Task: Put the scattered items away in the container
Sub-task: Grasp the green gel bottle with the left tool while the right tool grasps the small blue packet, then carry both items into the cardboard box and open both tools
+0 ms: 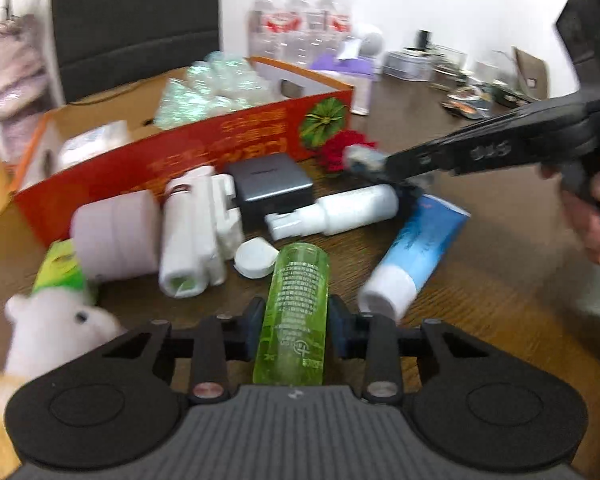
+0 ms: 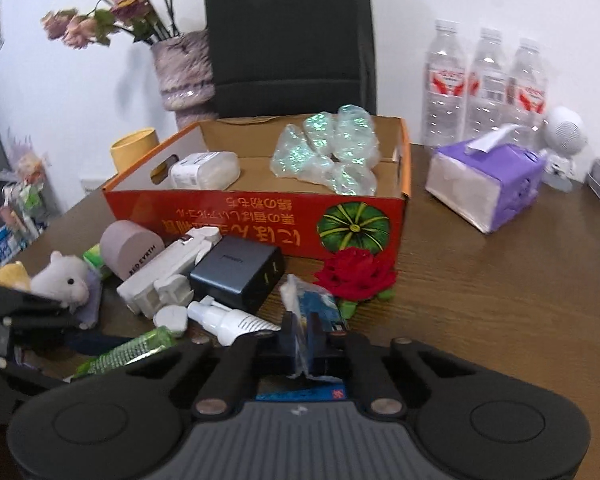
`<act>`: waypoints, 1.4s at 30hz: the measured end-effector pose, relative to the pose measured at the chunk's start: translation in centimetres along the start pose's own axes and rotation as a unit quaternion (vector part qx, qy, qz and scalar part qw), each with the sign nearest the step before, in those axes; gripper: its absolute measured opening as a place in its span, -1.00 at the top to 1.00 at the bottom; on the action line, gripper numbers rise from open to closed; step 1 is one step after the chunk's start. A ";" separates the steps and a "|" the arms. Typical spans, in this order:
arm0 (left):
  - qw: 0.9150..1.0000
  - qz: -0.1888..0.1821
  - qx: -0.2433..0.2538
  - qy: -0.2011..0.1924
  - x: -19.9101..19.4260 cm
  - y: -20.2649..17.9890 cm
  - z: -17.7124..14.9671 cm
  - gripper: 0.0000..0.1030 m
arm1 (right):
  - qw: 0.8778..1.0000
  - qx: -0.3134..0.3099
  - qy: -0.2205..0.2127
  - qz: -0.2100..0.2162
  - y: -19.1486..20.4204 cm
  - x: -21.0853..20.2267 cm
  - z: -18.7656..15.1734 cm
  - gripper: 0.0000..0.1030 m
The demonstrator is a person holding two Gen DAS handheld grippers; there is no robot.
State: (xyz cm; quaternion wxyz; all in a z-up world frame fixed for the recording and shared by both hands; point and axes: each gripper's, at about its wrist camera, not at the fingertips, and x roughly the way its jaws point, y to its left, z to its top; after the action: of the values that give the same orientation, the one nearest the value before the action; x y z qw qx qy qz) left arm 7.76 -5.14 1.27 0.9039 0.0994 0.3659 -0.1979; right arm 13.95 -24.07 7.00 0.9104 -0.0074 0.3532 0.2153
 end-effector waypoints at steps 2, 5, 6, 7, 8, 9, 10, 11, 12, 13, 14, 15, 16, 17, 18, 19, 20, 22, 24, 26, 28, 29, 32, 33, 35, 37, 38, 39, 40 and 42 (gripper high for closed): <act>1.000 0.000 0.006 -0.001 -0.4 -0.3 -0.4 0.00 | 1.000 0.013 -0.014 0.007 0.1 -1.2 -0.1 0.95; 0.999 0.010 -0.031 -0.008 -0.9 0.1 -0.9 0.39 | 0.998 0.047 -0.035 0.036 -0.1 -3.3 -0.6 0.96; 0.999 0.011 -0.046 -0.008 -1.1 0.3 -0.9 0.39 | 0.996 0.058 -0.042 0.045 0.0 -4.0 -0.8 0.96; 0.998 0.009 -0.062 -0.009 -1.4 0.5 -0.9 0.39 | 0.995 0.067 -0.046 0.051 0.0 -4.4 -1.0 0.96; 0.997 0.008 -0.076 -0.013 -2.0 0.7 -0.8 0.39 | 0.994 0.075 -0.050 0.056 0.1 -4.8 -1.1 0.96; 0.996 0.007 -0.089 -0.019 -2.6 0.8 -0.7 0.39 | 0.993 0.084 -0.055 0.062 0.2 -5.2 -1.3 0.96; 0.995 0.011 -0.099 -0.027 -3.4 0.8 -0.2 0.39 | 0.992 0.087 -0.057 0.065 0.5 -5.5 -1.4 0.96; 0.993 0.015 -0.109 -0.036 -4.0 1.0 0.4 0.39 | 0.992 0.090 -0.060 0.069 0.8 -5.7 -1.4 0.96; 0.991 0.018 -0.120 -0.047 -4.8 1.5 1.2 0.39 | 0.991 0.091 -0.062 0.071 1.2 -5.7 -1.2 0.96; 0.989 0.019 -0.132 -0.058 -5.4 2.3 2.5 0.39 | 0.991 0.087 -0.066 0.073 1.6 -5.7 -0.8 0.95; 0.987 0.020 -0.144 -0.070 -5.9 3.2 3.9 0.39 | 0.991 0.081 -0.072 0.074 2.2 -5.5 0.0 0.95; 0.985 0.026 -0.152 -0.082 -6.3 4.3 5.6 0.39 | 0.992 0.076 -0.075 0.072 2.5 -5.3 1.0 0.95; 0.983 0.033 -0.160 -0.087 -6.3 5.5 7.3 0.39 | 0.992 0.069 -0.080 0.069 2.9 -5.0 2.2 0.95; 0.981 0.040 -0.168 -0.092 -6.3 6.7 9.0 0.39 | 0.992 0.062 -0.084 0.065 3.1 -4.4 3.7 0.95; 0.979 0.041 -0.176 -0.094 -5.9 7.9 10.7 0.39 | 0.993 0.055 -0.088 0.061 3.3 -3.8 5.4 0.95; 0.976 0.045 -0.193 -0.091 -5.1 9.5 12.7 0.39 | 0.993 0.055 -0.087 0.058 3.2 -2.8 7.2 0.95; 0.974 0.048 -0.208 -0.075 -3.8 11.0 14.1 0.39 | 0.993 0.057 -0.085 0.052 3.2 -1.9 8.8 0.95; 0.970 0.051 -0.237 -0.037 -0.9 13.7 16.5 0.39 | 0.995 0.065 -0.072 0.033 2.9 0.7 12.0 0.95; 0.962 0.049 -0.268 -0.004 1.8 15.8 17.6 0.39 | 0.996 0.069 -0.054 0.022 2.8 3.1 14.3 0.95; 0.954 0.042 -0.295 0.019 4.2 17.1 18.3 0.39 | 0.997 0.071 -0.036 0.019 2.9 5.5 15.9 0.95; 0.948 0.048 -0.314 0.030 6.0 17.6 18.9 0.38 | 0.997 0.078 -0.020 0.010 2.8 7.6 16.6 0.92; 0.947 0.048 -0.315 0.032 6.7 17.6 19.3 0.38 | 0.997 0.082 -0.011 0.000 2.7 8.7 16.8 0.81; 0.946 0.050 -0.318 0.035 8.4 17.8 20.2 -0.17 | 0.996 0.088 0.024 -0.013 2.3 11.3 17.2 0.23; 0.945 0.055 -0.320 0.033 8.4 17.8 20.2 -0.62 | 0.995 0.091 0.035 -0.014 2.1 11.9 17.2 0.04; 0.946 0.060 -0.316 0.031 8.2 17.8 20.1 -0.73 | 0.994 0.095 0.045 -0.028 1.7 12.1 16.9 -0.19; 0.952 0.054 -0.301 0.030 7.8 17.7 20.0 -0.73 | 0.994 0.085 0.062 -0.038 1.4 12.2 16.6 -0.23; 0.953 0.057 -0.294 0.034 7.7 17.6 19.9 -0.74 | 0.993 0.082 0.075 -0.041 1.1 12.3 16.4 -0.25; 0.955 0.061 -0.289 0.039 7.5 17.4 19.9 -0.79 | 0.992 0.080 0.089 -0.043 0.8 12.5 16.2 -0.32; 0.957 0.065 -0.278 0.046 7.4 17.2 19.8 -0.82 | 0.991 0.081 0.099 -0.047 0.5 12.6 16.1 -0.35; 0.962 0.073 -0.256 0.061 7.1 16.6 19.6 -0.85 | 0.988 0.085 0.118 -0.057 0.1 12.7 16.1 -0.44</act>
State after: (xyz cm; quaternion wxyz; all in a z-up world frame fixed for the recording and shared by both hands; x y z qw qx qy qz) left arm 31.72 1.41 10.77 0.8871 -0.0974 0.4504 -0.0246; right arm 32.58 -16.42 10.85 0.8704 0.0249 0.4742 0.1299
